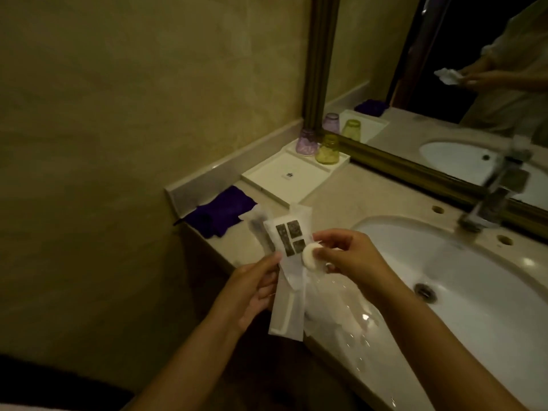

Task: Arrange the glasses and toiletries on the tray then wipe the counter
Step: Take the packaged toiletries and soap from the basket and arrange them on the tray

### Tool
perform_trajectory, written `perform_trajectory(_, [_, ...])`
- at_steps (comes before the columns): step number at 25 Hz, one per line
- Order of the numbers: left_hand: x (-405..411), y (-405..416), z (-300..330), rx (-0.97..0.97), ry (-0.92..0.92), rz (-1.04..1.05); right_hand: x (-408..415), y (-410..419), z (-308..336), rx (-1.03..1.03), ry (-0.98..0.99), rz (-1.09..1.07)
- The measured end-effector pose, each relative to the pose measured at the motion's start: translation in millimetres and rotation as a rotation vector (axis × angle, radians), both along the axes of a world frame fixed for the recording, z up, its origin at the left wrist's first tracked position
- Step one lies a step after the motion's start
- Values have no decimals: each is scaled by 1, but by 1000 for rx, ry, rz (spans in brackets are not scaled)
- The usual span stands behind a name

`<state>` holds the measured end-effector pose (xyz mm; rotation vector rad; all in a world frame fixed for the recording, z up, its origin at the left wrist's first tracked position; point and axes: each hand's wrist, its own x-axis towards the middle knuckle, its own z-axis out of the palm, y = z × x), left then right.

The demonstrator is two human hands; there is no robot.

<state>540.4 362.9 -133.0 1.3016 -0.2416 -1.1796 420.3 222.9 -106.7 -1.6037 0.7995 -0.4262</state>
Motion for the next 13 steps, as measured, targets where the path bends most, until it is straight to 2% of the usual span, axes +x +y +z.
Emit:
perform_trajectory(9, [126,-61,-12,101,-70,51,124,-59,-25,143,-12,-58])
perform_trajectory(13, [166,-87,-26,101,-45,7,155,-83,-38,171,50,-170])
